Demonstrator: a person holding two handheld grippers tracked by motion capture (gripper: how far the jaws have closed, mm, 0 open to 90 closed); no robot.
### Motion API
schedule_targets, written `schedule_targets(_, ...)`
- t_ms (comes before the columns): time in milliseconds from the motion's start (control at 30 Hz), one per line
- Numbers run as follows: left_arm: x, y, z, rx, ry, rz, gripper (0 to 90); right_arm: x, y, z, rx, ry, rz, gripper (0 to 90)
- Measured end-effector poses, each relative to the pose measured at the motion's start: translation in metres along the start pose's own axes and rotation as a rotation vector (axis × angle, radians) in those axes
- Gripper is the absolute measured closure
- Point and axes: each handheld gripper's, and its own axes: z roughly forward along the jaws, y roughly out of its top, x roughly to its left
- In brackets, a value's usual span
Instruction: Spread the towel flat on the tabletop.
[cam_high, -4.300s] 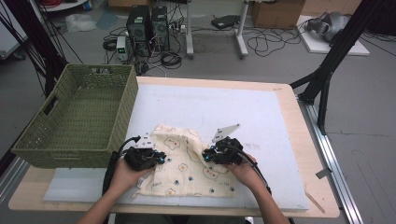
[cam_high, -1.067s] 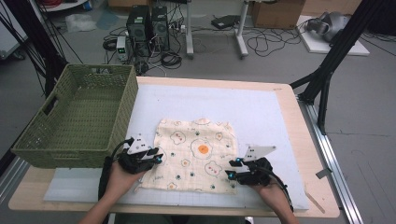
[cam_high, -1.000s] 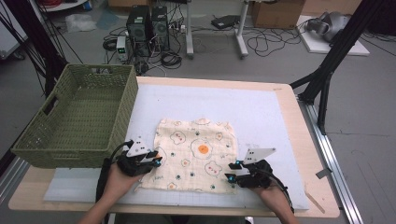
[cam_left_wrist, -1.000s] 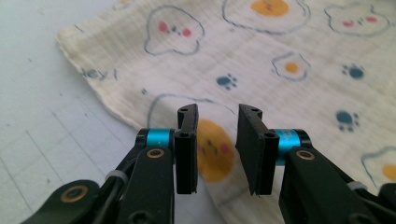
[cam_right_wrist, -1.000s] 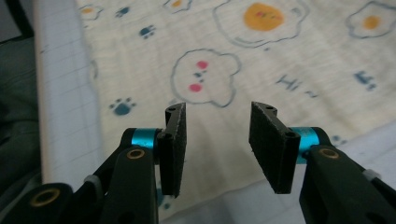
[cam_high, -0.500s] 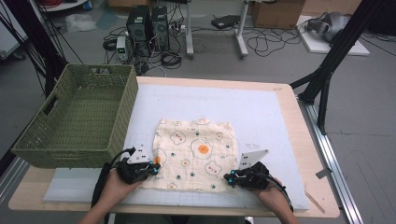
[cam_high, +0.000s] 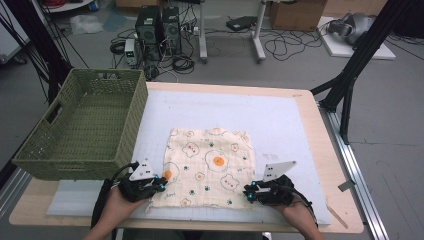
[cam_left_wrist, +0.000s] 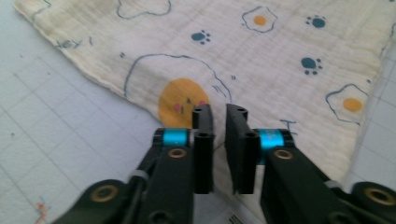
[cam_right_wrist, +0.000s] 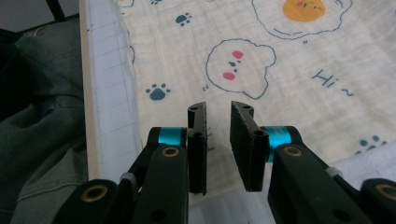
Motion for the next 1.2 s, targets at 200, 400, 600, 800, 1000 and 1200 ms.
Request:
schedule_targets(200, 0.009, 0.009, 0.014, -0.013, 0.027, -0.027, 77.3, 0.005, 0.002, 0.009, 0.038, 0.005, -0.035, 72.6)
schedule_targets(400, 0.019, 0.014, 0.03, 0.015, 0.092, -0.053, 80.3, 0.005, -0.001, 0.011, 0.04, 0.002, -0.032, 73.3)
schedule_targets(600, 0.015, 0.015, 0.027, 0.045, 0.138, -0.014, 87.8, 0.007, -0.002, 0.01, 0.037, -0.01, -0.03, 73.9)
schedule_targets(800, 0.014, 0.008, 0.018, 0.046, 0.126, -0.025, 87.4, 0.011, -0.005, 0.008, 0.04, 0.004, -0.03, 74.7)
schedule_targets(1000, 0.016, 0.008, 0.014, 0.012, 0.104, -0.038, 77.6, 0.012, -0.006, 0.006, 0.047, 0.014, -0.042, 76.5)
schedule_targets(1200, 0.017, 0.006, 0.018, 0.022, 0.096, -0.04, 77.3, 0.015, -0.005, 0.006, 0.063, 0.017, -0.075, 89.6)
